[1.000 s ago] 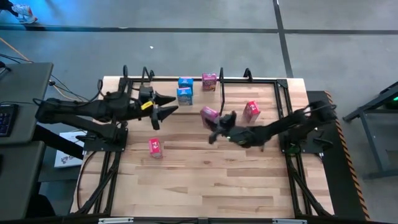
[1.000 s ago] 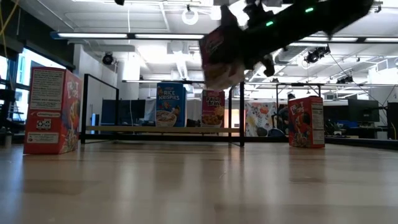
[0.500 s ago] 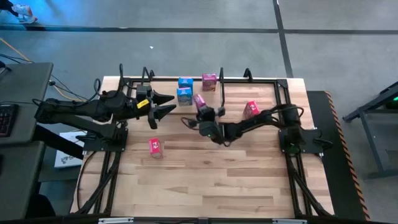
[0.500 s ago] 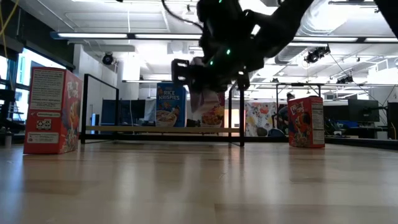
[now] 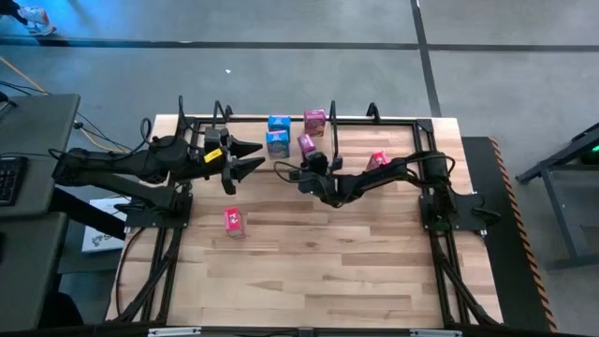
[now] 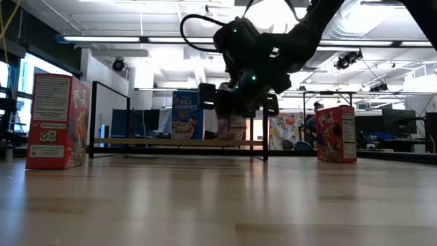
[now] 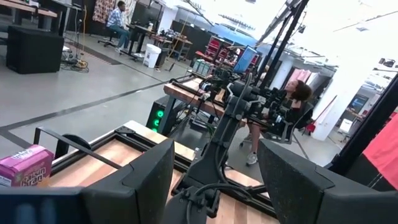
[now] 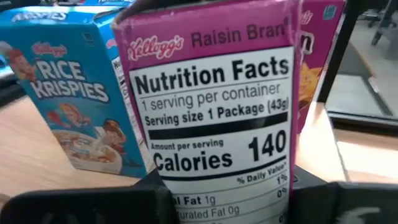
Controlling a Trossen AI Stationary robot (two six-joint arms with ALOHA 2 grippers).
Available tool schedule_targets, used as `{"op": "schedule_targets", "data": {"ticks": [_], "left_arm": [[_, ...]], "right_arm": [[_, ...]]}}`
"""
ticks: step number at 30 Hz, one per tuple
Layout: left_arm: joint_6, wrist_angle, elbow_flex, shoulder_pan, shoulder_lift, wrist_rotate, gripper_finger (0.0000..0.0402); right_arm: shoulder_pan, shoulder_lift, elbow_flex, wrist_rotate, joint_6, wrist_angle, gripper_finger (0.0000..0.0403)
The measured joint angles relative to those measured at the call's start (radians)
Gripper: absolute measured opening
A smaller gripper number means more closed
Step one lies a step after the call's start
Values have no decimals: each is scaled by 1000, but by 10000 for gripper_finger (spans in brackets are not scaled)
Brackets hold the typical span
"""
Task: Stack cereal on shelf
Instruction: Put the purple cereal box on the shelf aligned with the other purple cereal box
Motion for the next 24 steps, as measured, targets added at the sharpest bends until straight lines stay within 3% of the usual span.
{"op": "schedule_targets", "data": {"ticks": [12, 18, 24], "left_arm": [[-1, 0, 0, 0, 0, 0, 223], [-3, -1, 0, 0, 0, -1, 223], [-12, -1, 0, -1, 0, -1, 223]], "right_arm": [[-22, 0, 0, -34, -6, 0, 93], [-32, -1, 0, -50, 5, -1, 140], [-37, -2, 0, -139, 2, 1, 196]]}}
